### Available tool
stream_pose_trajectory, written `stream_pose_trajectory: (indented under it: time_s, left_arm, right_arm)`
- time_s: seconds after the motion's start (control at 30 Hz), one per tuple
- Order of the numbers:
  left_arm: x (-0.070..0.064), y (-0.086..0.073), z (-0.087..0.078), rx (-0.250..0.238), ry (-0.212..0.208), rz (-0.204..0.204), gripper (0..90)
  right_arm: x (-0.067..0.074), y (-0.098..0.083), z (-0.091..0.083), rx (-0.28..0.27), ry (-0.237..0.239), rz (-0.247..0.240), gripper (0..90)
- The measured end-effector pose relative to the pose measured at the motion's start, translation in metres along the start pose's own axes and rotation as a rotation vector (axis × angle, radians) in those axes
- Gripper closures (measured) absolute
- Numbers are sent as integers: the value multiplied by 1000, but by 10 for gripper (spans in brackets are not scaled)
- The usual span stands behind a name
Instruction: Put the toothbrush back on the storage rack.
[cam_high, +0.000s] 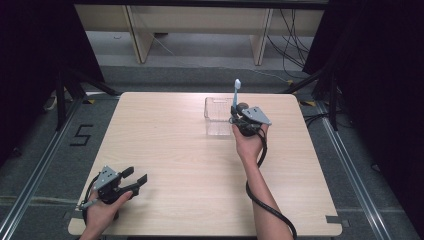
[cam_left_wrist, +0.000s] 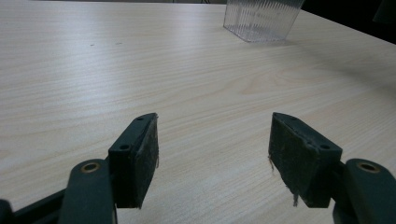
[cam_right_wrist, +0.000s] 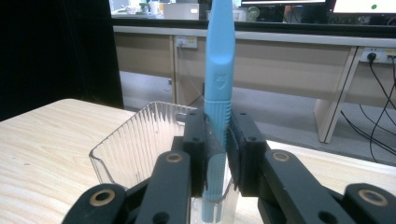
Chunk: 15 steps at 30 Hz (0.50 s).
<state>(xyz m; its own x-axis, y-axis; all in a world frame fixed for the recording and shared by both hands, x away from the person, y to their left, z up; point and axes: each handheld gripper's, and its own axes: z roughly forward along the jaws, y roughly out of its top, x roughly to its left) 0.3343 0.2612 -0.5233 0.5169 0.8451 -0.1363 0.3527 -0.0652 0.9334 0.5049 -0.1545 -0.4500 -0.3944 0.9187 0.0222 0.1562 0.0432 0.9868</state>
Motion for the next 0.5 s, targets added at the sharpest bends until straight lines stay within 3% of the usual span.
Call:
stream_pose_trajectory:
  time_s: [0.23,0.33,0.37,0.5]
  left_arm:
    - [0,0,0,0,0,0,328]
    - [0,0,0,1,1,-1,328]
    - [2,0,1,-16,-16,19,328]
    - [0,0,0,-4,-3,3,328]
  right_arm:
    - [0,-1,-1,0,-1,-15,785]
    - [1,-2,-1,-2,-5,2,785]
    - [-1,-2,-1,0,-3,-12,785]
    - [1,-3,-2,8,-13,-1,785]
